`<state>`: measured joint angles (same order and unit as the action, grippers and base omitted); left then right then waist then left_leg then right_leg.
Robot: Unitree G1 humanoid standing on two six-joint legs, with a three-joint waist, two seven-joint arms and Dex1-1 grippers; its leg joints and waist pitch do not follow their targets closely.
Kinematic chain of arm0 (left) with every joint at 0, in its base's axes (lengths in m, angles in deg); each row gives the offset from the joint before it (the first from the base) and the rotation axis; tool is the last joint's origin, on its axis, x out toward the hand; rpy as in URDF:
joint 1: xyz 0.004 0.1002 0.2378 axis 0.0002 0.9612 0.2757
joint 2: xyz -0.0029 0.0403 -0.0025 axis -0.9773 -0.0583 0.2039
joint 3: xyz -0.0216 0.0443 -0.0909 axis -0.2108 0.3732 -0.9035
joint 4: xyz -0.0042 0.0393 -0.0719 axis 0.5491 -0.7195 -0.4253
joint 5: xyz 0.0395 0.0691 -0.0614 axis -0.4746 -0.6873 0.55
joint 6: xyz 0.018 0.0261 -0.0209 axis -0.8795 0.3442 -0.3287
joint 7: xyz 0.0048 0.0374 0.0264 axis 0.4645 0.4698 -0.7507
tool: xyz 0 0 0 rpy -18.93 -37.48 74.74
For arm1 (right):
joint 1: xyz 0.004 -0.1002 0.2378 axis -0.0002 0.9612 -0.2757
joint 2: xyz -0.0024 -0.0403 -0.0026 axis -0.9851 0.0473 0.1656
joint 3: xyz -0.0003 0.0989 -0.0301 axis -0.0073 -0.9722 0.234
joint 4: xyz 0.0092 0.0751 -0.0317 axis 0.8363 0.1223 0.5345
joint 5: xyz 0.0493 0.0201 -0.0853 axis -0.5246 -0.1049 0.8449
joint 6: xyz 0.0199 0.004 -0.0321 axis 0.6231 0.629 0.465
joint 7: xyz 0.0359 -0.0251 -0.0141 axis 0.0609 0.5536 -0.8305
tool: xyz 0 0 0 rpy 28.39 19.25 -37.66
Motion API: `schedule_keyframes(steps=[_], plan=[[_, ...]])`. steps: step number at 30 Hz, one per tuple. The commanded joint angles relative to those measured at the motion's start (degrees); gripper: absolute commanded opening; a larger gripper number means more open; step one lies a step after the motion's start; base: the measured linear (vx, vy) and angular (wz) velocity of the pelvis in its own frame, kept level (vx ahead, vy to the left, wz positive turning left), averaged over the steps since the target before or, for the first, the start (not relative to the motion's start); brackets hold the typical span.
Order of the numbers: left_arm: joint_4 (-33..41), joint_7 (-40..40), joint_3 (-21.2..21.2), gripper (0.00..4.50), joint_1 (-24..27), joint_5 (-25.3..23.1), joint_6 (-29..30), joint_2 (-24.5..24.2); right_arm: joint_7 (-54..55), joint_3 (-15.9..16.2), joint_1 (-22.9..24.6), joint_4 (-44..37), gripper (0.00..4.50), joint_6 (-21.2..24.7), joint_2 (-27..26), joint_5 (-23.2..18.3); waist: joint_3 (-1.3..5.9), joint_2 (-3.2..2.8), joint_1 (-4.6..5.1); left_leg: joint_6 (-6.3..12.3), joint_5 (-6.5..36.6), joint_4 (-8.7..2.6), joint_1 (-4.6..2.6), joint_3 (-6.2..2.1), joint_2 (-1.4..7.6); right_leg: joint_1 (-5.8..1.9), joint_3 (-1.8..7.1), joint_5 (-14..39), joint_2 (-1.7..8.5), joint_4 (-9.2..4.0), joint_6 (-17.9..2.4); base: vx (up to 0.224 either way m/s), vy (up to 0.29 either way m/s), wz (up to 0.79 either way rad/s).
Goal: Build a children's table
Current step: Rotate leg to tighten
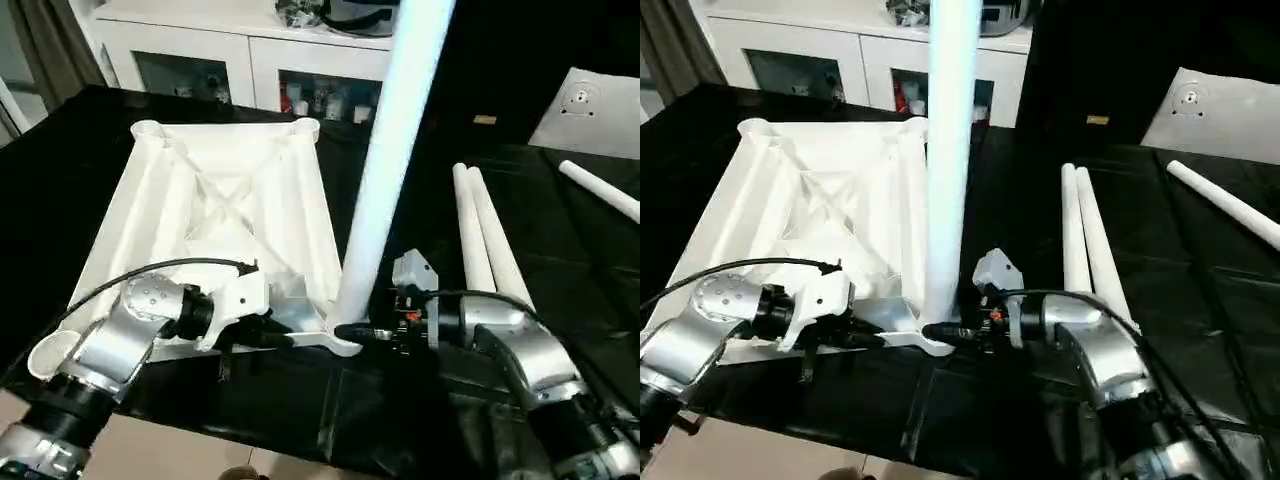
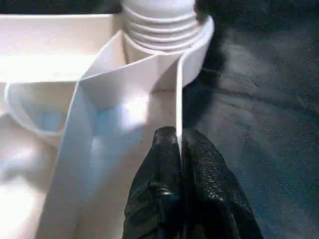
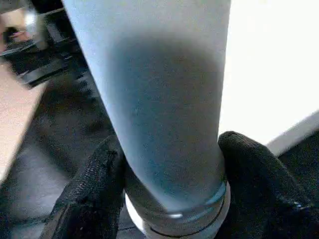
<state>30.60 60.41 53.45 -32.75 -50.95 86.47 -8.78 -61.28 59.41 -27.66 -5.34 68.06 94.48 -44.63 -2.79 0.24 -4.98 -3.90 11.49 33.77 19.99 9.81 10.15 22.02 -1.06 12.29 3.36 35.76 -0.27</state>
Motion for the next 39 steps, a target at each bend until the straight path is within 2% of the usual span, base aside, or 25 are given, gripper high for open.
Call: schedule_keyframes(steps=[1, 2, 3, 6, 8, 10, 11, 12, 14, 15, 19, 20, 21, 22, 27, 28, 30, 31, 32, 33, 34, 35, 37, 38, 39], plan=[[2.0, -7.4, -0.8, 0.0, 0.0, 0.4, 4.0, 4.4, 7.1, 1.8, 0.9, 0.3, 2.62, 1.8, -3.7, 2.7, 2.61, -0.06, 0.23, -0.35, 12.8, -4.49, -0.33, -0.72, 2.72, -1.81, 2.16, 13.8, 4.25, -4.66, -12.3, 0.0, 0.0, 0.0], [2.0, -7.4, -0.8, 0.0, 0.0, 0.4, 4.0, 4.4, 7.1, 1.8, 0.9, 0.3, 2.62, 1.8, -3.7, 2.7, 2.5, -0.05, 0.34, -0.75, 13.8, -4.53, -0.4, -0.68, 2.73, -1.61, 2.22, 15.5, 4.23, -4.84, -11.9, 0.0, 0.0, 0.0], [2.9, -13.0, -1.8, 0.0, 0.2, -0.2, 7.4, 7.8, 13.5, 1.2, 1.3, 1.5, 2.62, 2.7, -7.1, 3.9, 2.47, 0.03, 0.6, -1.53, 14.9, -4.71, -0.14, -0.98, 2.57, -1.7, 2.24, 19.5, 4.33, -5.07, -10.3, 0.0, 0.0, 0.0], [3.7, -17.0, -2.6, 0.0, 0.2, -0.4, 10.2, 10.5, 18.0, 0.6, 1.6, 2.1, 2.61, 3.5, -9.8, 4.8, 2.41, 0.15, 1.2, -2.14, 16.4, -4.79, -0.26, -1.21, 2.47, -1.36, 2.19, 23.5, 4.35, -5.56, -8.6, 0.0, 0.0, 0.0], [4.1, -23.3, -4.2, 0.0, -0.4, -0.9, 13.5, 15.0, 23.9, -0.4, 1.8, 2.5, 2.55, 5.1, -13.4, 5.4, 2.56, 0.07, 1.52, -1.61, 15.6, -4.64, -0.19, -1.1, 2.47, -1.23, 2.35, 22.1, 4.2, -5.66, -8.3, 0.0, 0.0, 0.0], [3.5, -33.1, -5.7, 0.0, -2.4, -3.2, 16.3, 21.9, 33.8, -3.6, 0.7, 4.6, 2.52, 8.1, -19.3, 5.2, 2.47, 0.12, 1.81, -1.57, 14.1, -4.69, 0.08, -1.02, 2.44, -1.19, 2.46, 19.6, 4.04, -5.49, -9.0, 0.0, 0.0, 0.0], [3.5, -33.1, -5.7, 0.0, -2.4, -3.2, 16.3, 21.9, 33.8, -3.6, 0.7, 4.6, 2.52, 8.1, -19.3, 5.2, 2.57, 0.13, 1.75, -1.62, 13.6, -4.68, 0.11, -1.11, 2.35, -1.32, 2.38, 19.4, 4.05, -5.52, -8.9, 0.0, 0.0, 0.0], [3.3, -34.4, -5.9, 0.0, -2.8, -3.4, 16.9, 22.9, 34.9, -4.0, 0.3, 5.0, 2.52, 8.6, -19.9, 5.3, 2.86, 0.16, 1.46, -1.22, 12.6, -4.5, -0.04, -1.11, 2.31, -1.44, 2.36, 17.7, 4.06, -5.41, -8.6, 0.0, 0.0, 0.0], [2.9, -37.0, -6.3, 0.0, -3.6, -3.7, 17.2, 24.9, 37.3, -4.7, -0.4, 6.0, 2.52, 9.1, -20.9, 5.8, 2.92, -0.09, 1.4, -0.51, 11.3, -4.4, 0.2, -0.99, 2.21, -1.57, 2.36, 13.2, 3.85, -5.17, -9.0, 0.0, 0.0, 0.0], [2.9, -37.6, -5.8, 0.0, -4.1, -3.9, 17.2, 26.1, 38.8, -5.5, -0.9, 6.7, 2.85, 8.8, -21.7, 6.0, 2.97, 0.0, 1.54, -0.4, 10.9, -4.35, 0.27, -0.92, 2.2, -1.61, 2.38, 12.2, 3.82, -5.08, -9.1, 0.0, 0.0, 0.0], [3.3, -34.7, -3.1, 0.0, -4.0, -4.2, 16.1, 25.6, 40.8, -7.4, -0.9, 6.6, 3.21, 7.7, -22.5, 5.9, 3.31, -0.15, 1.48, 0.67, 7.0, -4.13, 0.61, -0.91, 2.04, -2.15, 2.24, 5.2, 3.78, -4.62, -9.7, 0.0, 0.0, 0.0], [3.5, -33.9, -2.6, 0.0, -3.9, -4.8, 16.0, 25.2, 41.5, -7.7, -0.8, 6.3, 3.21, 7.5, -22.6, 6.4, 3.38, -0.39, 1.52, 0.77, 6.4, -4.12, 0.64, -0.94, 2.01, -2.23, 2.21, 4.0, 3.78, -4.47, -9.9, 0.0, 0.0, 0.0], [3.5, -32.5, -2.1, 0.0, -3.8, -5.3, 15.3, 24.6, 42.2, -8.3, -0.7, 6.0, 3.35, 7.1, -22.6, 6.8, 3.33, -0.29, 1.6, 1.08, 6.1, -4.13, 0.57, -0.87, 2.08, -2.18, 2.16, 3.0, 3.73, -4.57, -10.3, 0.0, 0.0, 0.0], [3.3, -32.4, -1.9, 0.0, -4.0, -5.4, 15.0, 24.2, 42.0, -8.3, -0.6, 5.7, 3.47, 7.0, -22.3, 6.5, 3.22, -0.51, 1.67, 1.02, 6.8, -4.22, 0.47, -0.84, 2.15, -2.09, 2.15, 3.7, 3.74, -4.69, -10.5, 0.0, 0.0, 0.0], [1.7, -31.4, -1.6, 0.0, -4.9, -5.6, 12.6, 21.7, 42.8, -9.4, -0.2, 4.8, 3.79, 5.7, -21.5, 6.7, 3.15, -0.82, 1.74, 0.08, 8.9, -4.46, 0.17, -0.92, 2.26, -2.08, 2.18, 4.5, 3.72, -4.69, -10.7, 0.0, 0.0, 0.0], [1.6, -31.4, -2.0, 0.0, -4.8, -5.4, 13.0, 21.4, 42.8, -9.7, 0.3, 3.9, 4.02, 5.6, -21.0, 6.8, 3.12, -0.8, 1.77, -0.17, 9.5, -4.49, 0.15, -0.91, 2.27, -2.09, 2.21, 4.7, 3.72, -4.75, -10.7, 0.0, 0.0, 0.0], [1.7, -30.9, -2.3, 0.0, -4.7, -5.4, 12.5, 21.0, 43.0, -9.8, 0.9, 2.4, 4.11, 5.6, -20.4, 7.1, 3.13, -0.51, 1.78, -0.24, 9.2, -4.46, 0.13, -0.82, 2.33, -2.15, 2.23, 3.8, 3.71, -4.71, -10.8, 0.0, 0.0, 0.0], [1.9, -30.8, -2.5, 0.0, -4.5, -5.1, 12.5, 21.0, 43.2, -9.7, 1.1, 1.9, 4.17, 5.5, -20.1, 7.5, 3.22, -0.63, 1.64, -0.11, 8.4, -4.38, 0.13, -0.82, 2.27, -2.26, 2.23, 3.0, 3.73, -4.61, -11.0, 0.0, 0.0, 0.0], [2.3, -30.4, -3.3, 0.0, -4.2, -4.3, 12.0, 20.9, 43.7, -9.5, 1.6, 0.5, 4.29, 5.2, -19.2, 8.6, 3.26, -0.62, 1.63, 0.0, 7.9, -4.32, 0.19, -0.78, 2.26, -2.28, 2.27, 2.3, 3.76, -4.55, -11.2, 0.0, 0.0, 0.0], [2.9, -30.4, -4.5, 0.27, -3.9, -3.5, 11.0, 21.1, 43.3, -9.7, 2.3, -1.2, 4.48, 6.1, -18.6, 8.3, 3.46, -0.36, 1.47, 0.16, 6.1, -4.12, 0.31, -0.76, 2.18, -2.5, 2.24, 0.1, 3.72, -4.22, -11.2, 0.0, 0.0, 0.0], [4.3, -29.7, -5.7, 0.27, -3.3, -1.7, 11.7, 21.5, 43.1, -10.2, 2.9, -3.0, 4.48, 6.8, -18.1, 7.9, 3.57, -0.07, 1.33, 1.17, 3.8, -3.84, 0.56, -0.67, 2.05, -2.74, 2.28, -3.4, 3.69, -3.86, -11.4, 0.0, 0.0, 0.0], [5.3, -29.0, -6.1, 0.27, -2.9, -0.8, 11.7, 21.3, 43.2, -10.7, 3.2, -3.9, 4.48, 7.1, -17.9, 7.5, 3.57, -0.07, 1.33, 1.17, 3.8, -3.84, 0.56, -0.67, 2.05, -2.74, 2.28, -3.4, 3.69, -3.86, -11.4, 0.0, 0.0, 0.0], [7.7, -27.3, -6.9, 0.62, -1.7, 1.2, 11.7, 20.6, 43.0, -11.7, 3.8, -6.0, 4.5, 7.5, -17.5, 6.8, 4.07, -0.31, 1.02, 2.78, -0.6, -3.35, 0.71, -0.74, 2.24, -2.59, 2.13, -10.4, 3.65, -3.02, -12.7, 0.0, 0.0, 0.0], [10.0, -26.0, -7.7, 0.67, -0.5, 2.8, 11.4, 20.0, 42.8, -12.6, 4.4, -7.8, 4.5, 8.2, -17.2, 5.8, 3.71, -0.03, 1.06, 3.55, 0.0, -3.44, 0.92, -0.63, 2.28, -2.43, 2.01, -10.5, 3.59, -3.08, -13.2, 0.0, 0.0, 0.0], [11.5, -25.3, -8.4, 0.74, 0.3, 3.9, 11.4, 19.6, 42.8, -13.3, 4.7, -9.0, 4.5, 8.8, -17.1, 5.2, 3.62, -0.15, 1.09, 3.51, 0.7, -3.53, 0.93, -0.65, 2.32, -2.52, 1.97, -9.6, 3.65, -3.09, -13.4, 0.0, 0.0, 0.0]])
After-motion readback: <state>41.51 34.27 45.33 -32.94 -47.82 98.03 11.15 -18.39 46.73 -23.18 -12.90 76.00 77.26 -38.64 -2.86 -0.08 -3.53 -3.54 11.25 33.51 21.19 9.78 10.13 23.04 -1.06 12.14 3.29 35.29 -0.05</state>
